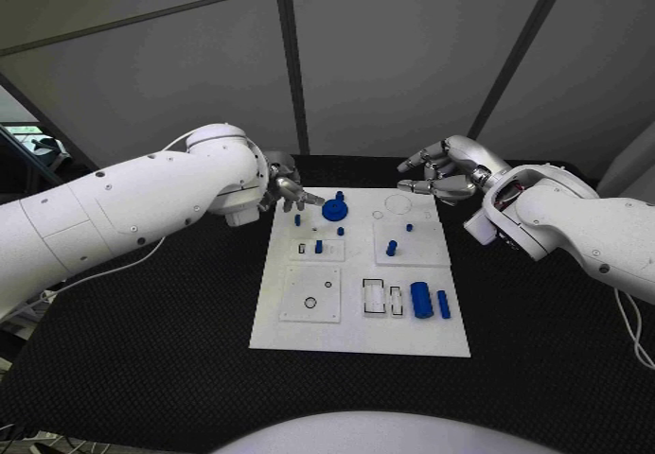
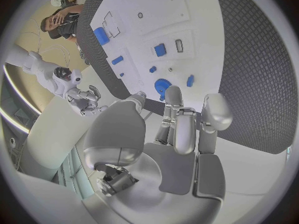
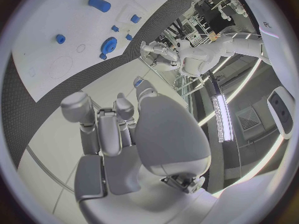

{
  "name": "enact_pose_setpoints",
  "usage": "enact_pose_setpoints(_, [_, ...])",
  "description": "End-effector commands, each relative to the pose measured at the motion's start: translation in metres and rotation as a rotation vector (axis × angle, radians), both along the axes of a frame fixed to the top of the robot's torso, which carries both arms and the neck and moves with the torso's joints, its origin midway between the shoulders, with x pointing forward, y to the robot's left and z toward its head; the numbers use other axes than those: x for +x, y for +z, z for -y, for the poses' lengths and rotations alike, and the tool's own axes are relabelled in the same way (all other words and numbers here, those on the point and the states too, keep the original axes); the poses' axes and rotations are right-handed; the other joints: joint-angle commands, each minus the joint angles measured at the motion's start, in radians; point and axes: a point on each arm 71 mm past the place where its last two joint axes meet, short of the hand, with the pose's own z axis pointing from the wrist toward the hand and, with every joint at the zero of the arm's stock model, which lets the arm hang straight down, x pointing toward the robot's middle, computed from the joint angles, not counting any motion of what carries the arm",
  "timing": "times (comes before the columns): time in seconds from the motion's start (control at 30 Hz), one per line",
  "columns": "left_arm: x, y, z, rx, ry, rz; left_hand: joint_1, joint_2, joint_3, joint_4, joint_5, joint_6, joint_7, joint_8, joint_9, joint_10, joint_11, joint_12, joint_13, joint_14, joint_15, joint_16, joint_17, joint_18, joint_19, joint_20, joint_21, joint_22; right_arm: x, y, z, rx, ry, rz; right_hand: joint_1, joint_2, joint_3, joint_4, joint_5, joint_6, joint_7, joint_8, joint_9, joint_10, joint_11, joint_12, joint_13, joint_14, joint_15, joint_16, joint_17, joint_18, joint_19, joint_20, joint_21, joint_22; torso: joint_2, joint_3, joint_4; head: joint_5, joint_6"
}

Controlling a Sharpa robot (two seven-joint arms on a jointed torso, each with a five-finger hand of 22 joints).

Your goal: Assemble the parts on the task board

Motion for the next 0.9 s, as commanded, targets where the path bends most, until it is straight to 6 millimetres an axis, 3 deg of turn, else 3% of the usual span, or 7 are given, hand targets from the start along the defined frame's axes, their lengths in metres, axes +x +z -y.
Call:
enact_pose_setpoints(0.03, [0.007, 0.001, -0.005, 0.036, -0.022, -0.054, 0.026, 0.011, -0.028, 0.004, 0.005, 0.007, 0.005, -0.026, -0.026, -0.002, 0.006, 0.011, -0.003, 0.035, 0.011, -0.001, 0.113, 0.011, 0.003, 0.013, -0.006, 0.001, 0.000, 0.001, -0.001, -0.001, 0.006, 0.002, -0.002, 0.003, 0.000, 0.007, 0.007, 0.006, -0.001, 0.004, -0.001, -0.005, 0.001, -0.006, -0.001, 0.041, -0.009, -0.006, 0.014, 0.011, -0.006, -0.003, -0.004, -0.001, 0.001, 0.0016, -0.0029, 0.005, 0.004])
enact_pose_setpoints(0.2, [0.019, 0.000, -0.010, 0.048, -0.005, -0.071, 0.041, 0.022, -0.056, 0.006, 0.005, 0.025, 0.005, -0.041, -0.046, 0.000, 0.007, 0.017, -0.007, 0.039, 0.011, 0.006, 0.119, 0.009, 0.010, 0.016, -0.002, 0.010, 0.000, 0.001, -0.001, -0.001, 0.006, 0.002, -0.002, 0.003, 0.000, 0.007, 0.007, 0.006, -0.001, 0.004, -0.001, -0.005, 0.001, -0.006, -0.001, 0.041, -0.009, -0.006, 0.014, 0.011, -0.006, -0.003, -0.004, -0.001, 0.002, -0.0008, -0.0019, 0.005, 0.007])
enact_pose_setpoints(0.9, [0.045, -0.033, -0.010, 0.130, 0.029, -0.153, 0.034, 0.047, -0.106, 0.008, 0.002, 0.047, 0.004, -0.055, -0.068, 0.000, 0.006, 0.024, -0.013, 0.043, 0.011, 0.014, 0.126, 0.008, 0.018, 0.017, 0.003, 0.021, 0.000, 0.001, -0.004, 0.002, 0.010, 0.005, -0.003, 0.004, -0.001, 0.009, 0.008, 0.005, -0.001, 0.004, -0.001, -0.004, 0.001, -0.005, 0.000, 0.041, -0.009, -0.006, 0.014, 0.010, -0.005, -0.003, -0.004, -0.001, 0.003, -0.0016, -0.0017, 0.008, 0.003])
